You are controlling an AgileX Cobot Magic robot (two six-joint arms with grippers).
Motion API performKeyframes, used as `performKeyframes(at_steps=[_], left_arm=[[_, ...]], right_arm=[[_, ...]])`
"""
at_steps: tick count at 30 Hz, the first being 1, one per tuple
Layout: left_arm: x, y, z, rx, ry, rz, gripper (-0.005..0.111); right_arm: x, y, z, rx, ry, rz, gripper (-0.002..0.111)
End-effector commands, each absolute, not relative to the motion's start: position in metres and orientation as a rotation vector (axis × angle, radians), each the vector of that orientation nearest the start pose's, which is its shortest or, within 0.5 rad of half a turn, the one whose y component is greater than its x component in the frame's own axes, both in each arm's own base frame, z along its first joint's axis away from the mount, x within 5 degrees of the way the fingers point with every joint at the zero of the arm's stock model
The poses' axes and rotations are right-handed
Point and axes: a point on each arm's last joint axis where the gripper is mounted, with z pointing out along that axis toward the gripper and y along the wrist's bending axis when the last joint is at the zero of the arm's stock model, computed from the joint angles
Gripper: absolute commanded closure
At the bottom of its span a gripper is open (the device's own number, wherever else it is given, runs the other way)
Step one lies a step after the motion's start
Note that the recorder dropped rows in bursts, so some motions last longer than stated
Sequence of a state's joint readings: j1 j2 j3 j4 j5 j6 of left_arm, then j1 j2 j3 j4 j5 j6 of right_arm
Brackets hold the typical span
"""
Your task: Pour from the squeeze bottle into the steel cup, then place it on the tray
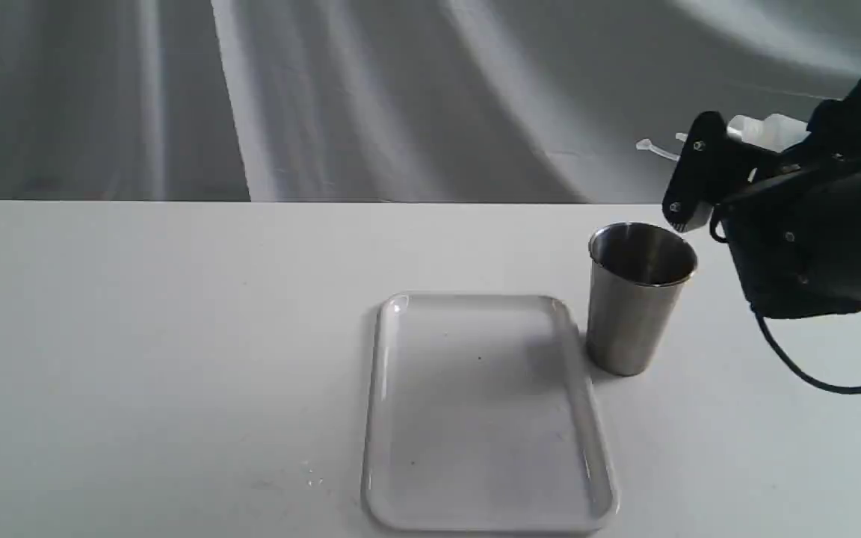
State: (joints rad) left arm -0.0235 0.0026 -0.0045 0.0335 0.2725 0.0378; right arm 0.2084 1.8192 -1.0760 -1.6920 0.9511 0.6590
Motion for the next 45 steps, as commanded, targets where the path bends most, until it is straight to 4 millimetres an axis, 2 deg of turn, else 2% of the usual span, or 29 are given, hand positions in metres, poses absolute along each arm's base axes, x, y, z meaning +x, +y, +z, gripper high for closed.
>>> performKeyframes(at_steps=[1,17,24,38,42,45], left_arm=[[0.055,0.000,0.189,0.071,1.748,0.040,0.107],[0.055,0.000,0.189,0.069,1.748,0.039,0.107],[0.055,0.000,0.189,0.071,1.748,0.040,0.107],[0.055,0.000,0.189,0.068,1.748,0.038,0.107],[0.055,0.000,0.189,0.068,1.748,0.038,0.107],[0.055,0.000,0.189,0.071,1.748,0.040,0.107]], right_arm=[[0.372,0.006,0.235,-0.755,2.008,-1.539,0.099],[0.369,0.010,0.233,-0.719,2.050,-1.525,0.099],[0.362,0.014,0.222,-0.756,2.083,-1.515,0.099],[0.361,0.017,0.222,-0.759,2.079,-1.508,0.099],[0.362,0.017,0.223,-0.777,2.055,-1.528,0.099],[0.363,0.017,0.225,-0.860,2.024,-1.572,0.099]])
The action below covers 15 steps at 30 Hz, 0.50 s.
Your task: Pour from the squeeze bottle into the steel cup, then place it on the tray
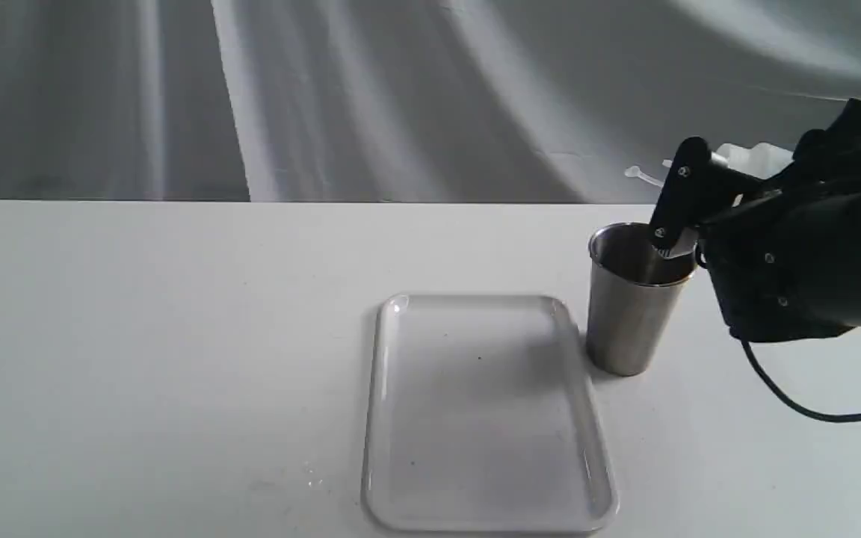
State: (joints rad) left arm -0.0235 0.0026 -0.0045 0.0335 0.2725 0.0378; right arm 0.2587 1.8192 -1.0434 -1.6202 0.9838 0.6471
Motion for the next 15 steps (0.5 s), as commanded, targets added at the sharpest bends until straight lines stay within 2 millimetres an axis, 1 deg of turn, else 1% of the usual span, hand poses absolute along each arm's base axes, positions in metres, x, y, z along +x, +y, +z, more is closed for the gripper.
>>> performKeyframes(at_steps=[1,10,15], left_arm=[[0.0550,-0.0004,0.1891,0.071,1.748,0.040,0.107],[0.0550,-0.0004,0.1891,0.071,1.748,0.040,0.107],[0.0550,-0.0004,0.1891,0.069,1.748,0.038,0.107]], right_arm=[[0.3637,0.0176,0.2251,-0.889,2.016,-1.587,0.099],[0.3662,0.0187,0.2291,-1.061,1.925,-1.692,0.099],[0.3663,0.0177,0.2320,-1.085,1.916,-1.737,0.099]])
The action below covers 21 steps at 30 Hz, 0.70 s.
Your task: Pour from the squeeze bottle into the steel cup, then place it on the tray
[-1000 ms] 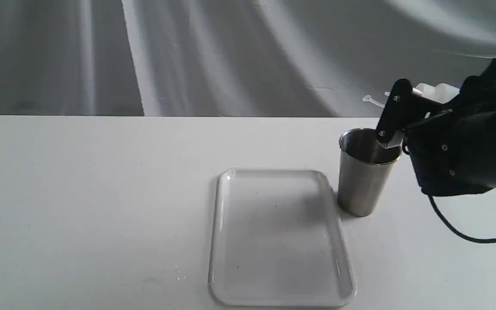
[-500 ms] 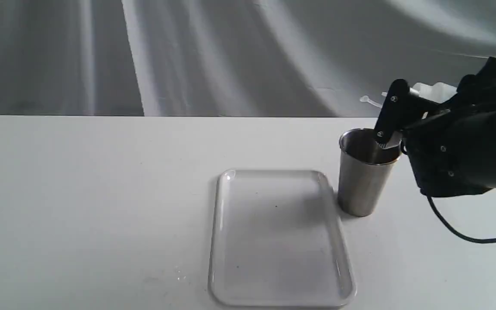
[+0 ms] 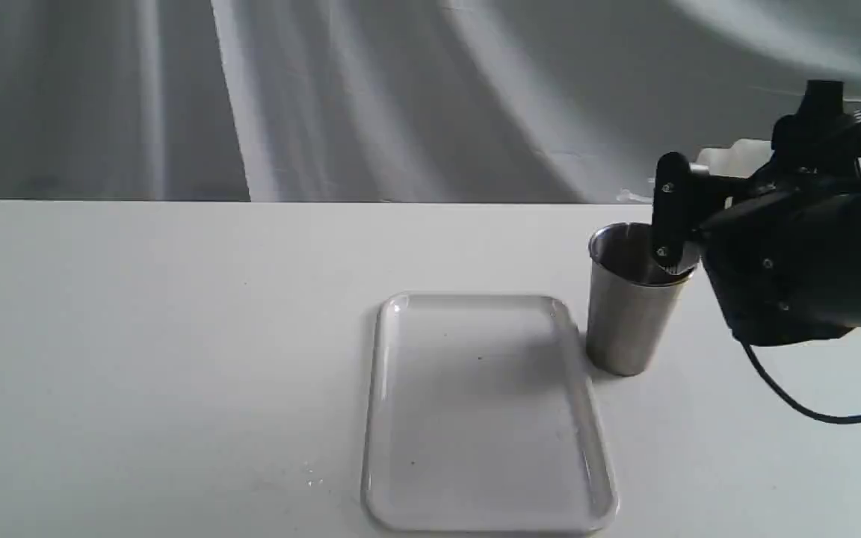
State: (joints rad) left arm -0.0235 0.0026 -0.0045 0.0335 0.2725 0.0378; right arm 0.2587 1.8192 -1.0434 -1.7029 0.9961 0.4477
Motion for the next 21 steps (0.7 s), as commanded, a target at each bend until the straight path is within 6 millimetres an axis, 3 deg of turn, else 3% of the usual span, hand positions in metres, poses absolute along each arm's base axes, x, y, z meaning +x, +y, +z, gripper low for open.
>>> performKeyframes(at_steps=[1,11,21], left_arm=[[0.055,0.000,0.189,0.069,1.748,0.038,0.107],[0.055,0.000,0.189,0.072,1.748,0.041,0.107],[0.055,0.000,0.189,0.070,1.748,0.039,0.107]], right_arm=[[0.367,0.017,0.234,-1.086,1.912,-1.753,0.099],[0.371,0.018,0.244,-1.152,1.877,-1.825,0.099],[0.372,0.018,0.245,-1.359,1.823,-1.918,0.099]])
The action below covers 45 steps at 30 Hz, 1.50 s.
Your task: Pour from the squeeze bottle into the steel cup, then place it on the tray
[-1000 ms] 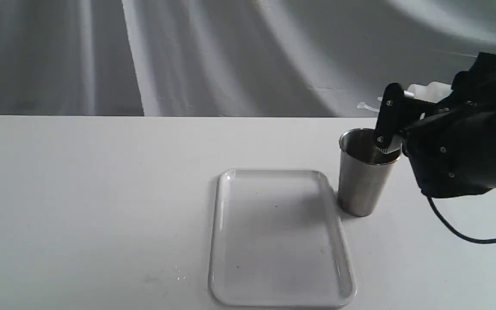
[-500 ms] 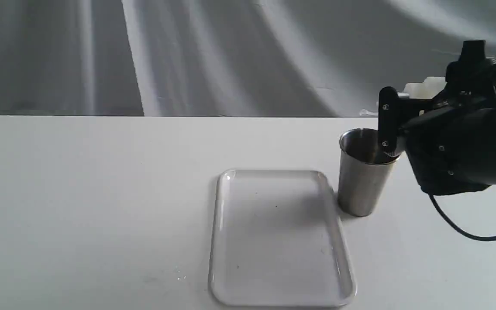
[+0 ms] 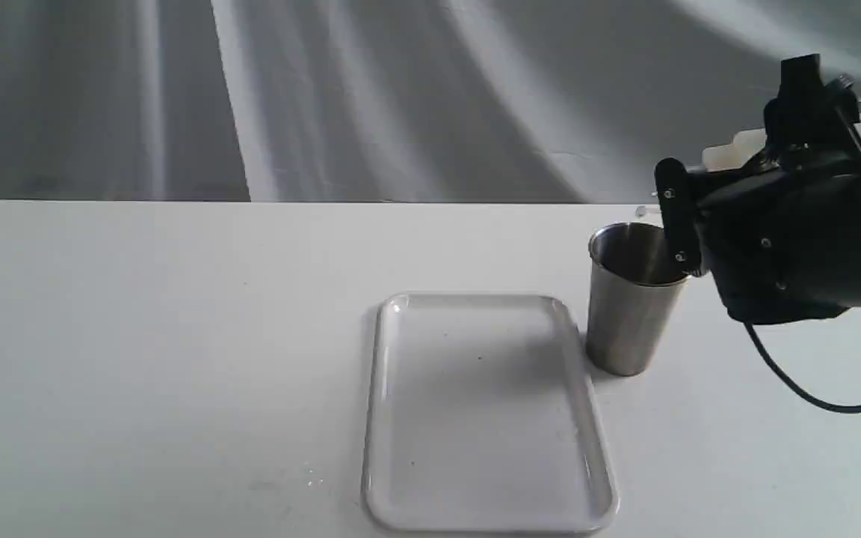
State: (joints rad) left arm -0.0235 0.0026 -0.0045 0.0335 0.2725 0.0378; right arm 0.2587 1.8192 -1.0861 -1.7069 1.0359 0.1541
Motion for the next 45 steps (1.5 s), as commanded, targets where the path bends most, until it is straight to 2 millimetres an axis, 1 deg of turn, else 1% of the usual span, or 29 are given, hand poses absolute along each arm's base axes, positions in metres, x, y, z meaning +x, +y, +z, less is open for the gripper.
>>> performKeyframes(at_steps=[1,8,24,40,45], left_arm=[[0.0550,-0.0004,0.1891,0.070,1.748,0.039,0.107],[0.0550,-0.0004,0.1891,0.070,1.748,0.039,0.107],[0.0550,-0.0004,0.1891,0.069,1.748,0.039,0.107],[0.0550,-0.0004,0.1891,0.073,1.748,0.041,0.107],[0.0550,-0.0004,0.1891,0.073,1.748,0.041,0.107]], right_arm=[[0.3716,0.0179,0.2449,-1.367,1.821,-1.921,0.099],[0.3716,0.0179,0.2449,-1.413,1.807,-1.940,0.099],[0.3716,0.0172,0.2449,-1.451,1.797,-1.957,0.099],[0.3711,0.0166,0.2455,-1.546,1.768,-2.008,0.099],[0.3703,0.0163,0.2480,-1.536,1.767,-2.008,0.099]])
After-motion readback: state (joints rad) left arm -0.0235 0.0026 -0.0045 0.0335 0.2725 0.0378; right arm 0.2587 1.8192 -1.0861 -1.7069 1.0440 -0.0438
